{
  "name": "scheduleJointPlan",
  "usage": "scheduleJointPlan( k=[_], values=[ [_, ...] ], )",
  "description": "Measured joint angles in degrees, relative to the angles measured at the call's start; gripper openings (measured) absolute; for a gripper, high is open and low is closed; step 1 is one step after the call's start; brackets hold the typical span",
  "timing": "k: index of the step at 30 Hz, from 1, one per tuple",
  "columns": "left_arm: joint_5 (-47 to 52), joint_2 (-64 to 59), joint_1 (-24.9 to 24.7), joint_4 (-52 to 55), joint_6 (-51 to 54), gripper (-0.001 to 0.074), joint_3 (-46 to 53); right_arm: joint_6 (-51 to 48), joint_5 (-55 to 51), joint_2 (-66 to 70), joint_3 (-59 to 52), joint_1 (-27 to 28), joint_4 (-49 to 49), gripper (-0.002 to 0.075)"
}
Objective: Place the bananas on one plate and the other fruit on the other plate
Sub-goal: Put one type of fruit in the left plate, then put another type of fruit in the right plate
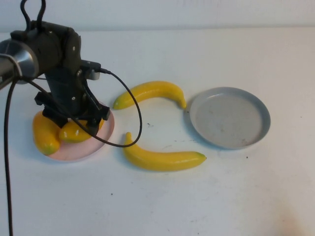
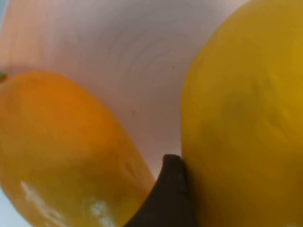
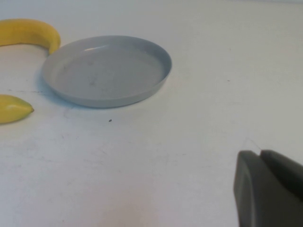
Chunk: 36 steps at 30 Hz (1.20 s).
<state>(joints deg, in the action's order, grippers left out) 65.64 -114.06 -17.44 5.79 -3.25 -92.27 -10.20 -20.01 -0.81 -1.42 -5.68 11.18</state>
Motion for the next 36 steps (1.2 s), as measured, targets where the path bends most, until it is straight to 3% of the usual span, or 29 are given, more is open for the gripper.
scheduleJointPlan(
  k=[5,11,13,16,17,18,21,28,36],
  values=[
    [-0.1,-0.4,0.0,-0.1,-0.1,0.0617,0.0,0.0,0.0,0.0,0.0,0.0,0.0,-0.0016],
    [3.1,0.8,0.0,-2.3,-0.2,0.0616,-3.2,0.0,0.0,0.0,0.0,0.0,0.0,-0.0016],
    [3.5,2.2,0.0,-2.9,-0.2,0.0559,-4.6,0.0,0.0,0.0,0.0,0.0,0.0,-0.0016],
    [3.5,5.0,0.0,-2.8,-0.2,0.0397,-5.9,0.0,0.0,0.0,0.0,0.0,0.0,-0.0016],
    [3.5,6.5,0.0,-2.4,-0.2,0.0267,-6.1,0.0,0.0,0.0,0.0,0.0,0.0,-0.0016],
    [3.5,7.6,0.0,-2.2,0.1,0.0190,-6.1,0.0,0.0,0.0,0.0,0.0,0.0,-0.0016],
    [3.5,12.2,0.0,-1.4,0.4,0.0054,-6.4,0.0,0.0,0.0,0.0,0.0,0.0,-0.0016],
    [2.4,25.8,0.0,-2.5,1.4,0.0005,-4.4,0.0,0.0,0.0,0.0,0.0,0.0,-0.0015],
    [-12.3,48.8,0.0,-7.1,2.3,0.0003,19.7,0.0,0.0,0.0,0.0,0.0,0.0,-0.0016]
  ],
)
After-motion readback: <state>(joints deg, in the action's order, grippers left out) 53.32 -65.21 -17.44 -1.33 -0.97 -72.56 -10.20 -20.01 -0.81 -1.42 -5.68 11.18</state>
